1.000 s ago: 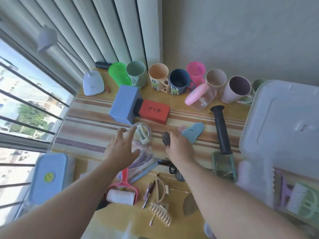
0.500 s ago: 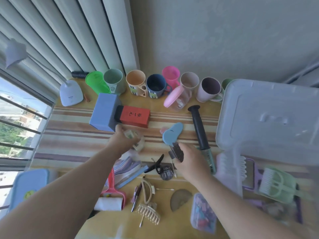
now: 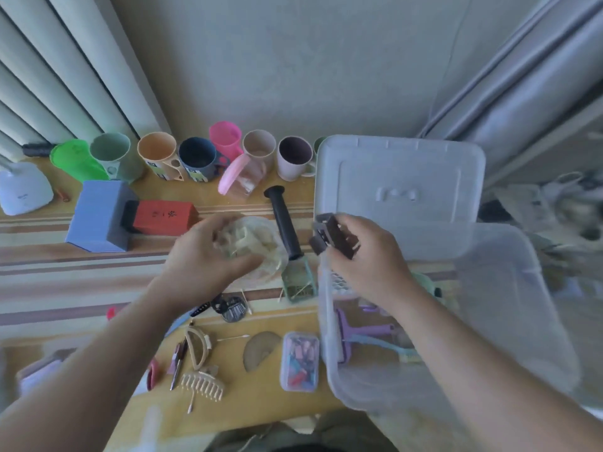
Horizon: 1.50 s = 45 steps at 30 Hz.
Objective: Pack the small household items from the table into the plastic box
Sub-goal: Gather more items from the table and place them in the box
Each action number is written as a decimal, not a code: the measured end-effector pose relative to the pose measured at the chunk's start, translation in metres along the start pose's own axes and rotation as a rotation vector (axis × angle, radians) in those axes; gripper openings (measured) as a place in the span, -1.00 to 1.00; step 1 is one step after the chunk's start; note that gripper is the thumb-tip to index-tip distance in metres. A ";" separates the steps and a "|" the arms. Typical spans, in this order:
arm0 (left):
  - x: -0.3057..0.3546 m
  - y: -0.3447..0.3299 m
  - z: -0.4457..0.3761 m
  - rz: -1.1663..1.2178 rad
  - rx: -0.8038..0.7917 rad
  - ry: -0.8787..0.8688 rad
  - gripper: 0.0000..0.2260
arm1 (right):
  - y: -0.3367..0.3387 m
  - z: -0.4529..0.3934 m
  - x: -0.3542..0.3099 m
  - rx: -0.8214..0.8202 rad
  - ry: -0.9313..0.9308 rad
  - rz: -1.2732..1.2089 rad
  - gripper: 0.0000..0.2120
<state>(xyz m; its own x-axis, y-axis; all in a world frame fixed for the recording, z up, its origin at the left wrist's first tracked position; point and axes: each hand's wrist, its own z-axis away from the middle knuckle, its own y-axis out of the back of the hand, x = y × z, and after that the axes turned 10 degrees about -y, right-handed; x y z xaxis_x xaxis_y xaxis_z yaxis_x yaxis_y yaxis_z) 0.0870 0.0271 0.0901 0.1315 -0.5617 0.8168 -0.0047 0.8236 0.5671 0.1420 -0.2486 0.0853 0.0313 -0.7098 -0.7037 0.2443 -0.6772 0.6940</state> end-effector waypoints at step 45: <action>0.105 -0.296 0.038 -0.667 -0.454 -0.555 -0.40 | 0.136 0.028 0.258 -0.389 -0.315 0.578 0.02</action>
<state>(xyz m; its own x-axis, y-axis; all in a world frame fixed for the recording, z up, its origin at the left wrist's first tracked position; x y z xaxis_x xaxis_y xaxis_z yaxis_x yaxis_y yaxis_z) 0.0644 -0.2790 0.0118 -0.5168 -0.7846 0.3425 0.2984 0.2099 0.9311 0.1561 -0.5292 0.0025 -0.0052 -0.9918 -0.1279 0.5988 -0.1055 0.7939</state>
